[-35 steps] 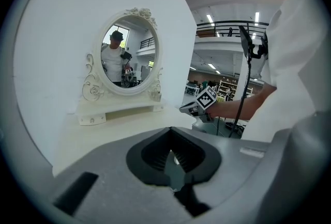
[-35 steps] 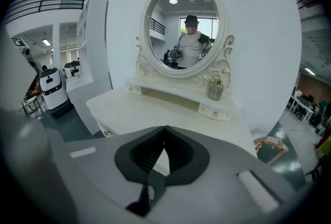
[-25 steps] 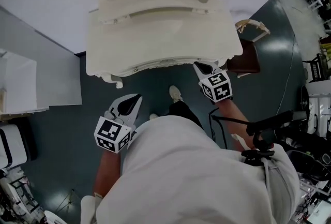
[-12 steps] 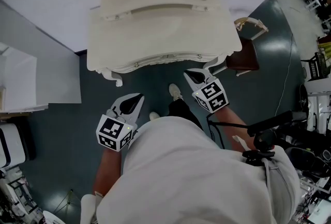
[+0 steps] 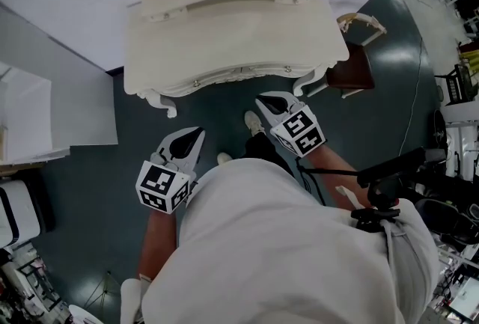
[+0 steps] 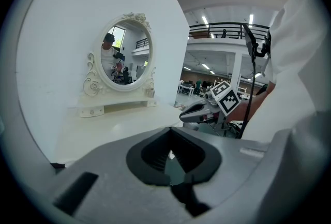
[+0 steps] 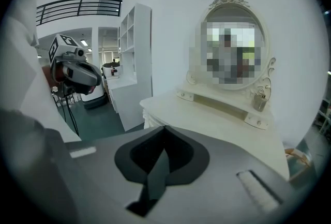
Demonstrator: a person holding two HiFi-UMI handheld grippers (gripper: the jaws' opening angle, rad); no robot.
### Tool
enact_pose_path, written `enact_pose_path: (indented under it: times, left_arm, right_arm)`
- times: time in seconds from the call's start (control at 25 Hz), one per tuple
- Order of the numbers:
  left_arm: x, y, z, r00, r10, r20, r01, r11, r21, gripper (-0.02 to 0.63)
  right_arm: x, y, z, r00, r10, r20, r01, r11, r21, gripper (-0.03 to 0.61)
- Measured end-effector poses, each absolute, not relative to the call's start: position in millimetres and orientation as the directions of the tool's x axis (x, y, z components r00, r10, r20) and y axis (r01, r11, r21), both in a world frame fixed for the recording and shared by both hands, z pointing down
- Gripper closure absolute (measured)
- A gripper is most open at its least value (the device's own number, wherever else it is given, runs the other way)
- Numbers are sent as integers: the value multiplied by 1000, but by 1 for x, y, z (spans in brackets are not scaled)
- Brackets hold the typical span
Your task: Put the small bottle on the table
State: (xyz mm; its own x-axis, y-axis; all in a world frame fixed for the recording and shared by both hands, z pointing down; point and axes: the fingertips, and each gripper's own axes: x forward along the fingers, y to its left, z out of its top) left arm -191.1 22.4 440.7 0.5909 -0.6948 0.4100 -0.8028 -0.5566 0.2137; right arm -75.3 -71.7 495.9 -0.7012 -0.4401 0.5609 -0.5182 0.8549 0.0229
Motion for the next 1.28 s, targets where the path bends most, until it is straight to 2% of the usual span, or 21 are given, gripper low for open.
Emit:
enact_pose_path:
  times: [1.28]
  left_arm:
    - [-173, -3, 451, 610, -663, 435, -787, -571, 234, 611]
  right_arm:
    - [-71, -87, 495, -714, -431, 552, -495, 868, 38, 578]
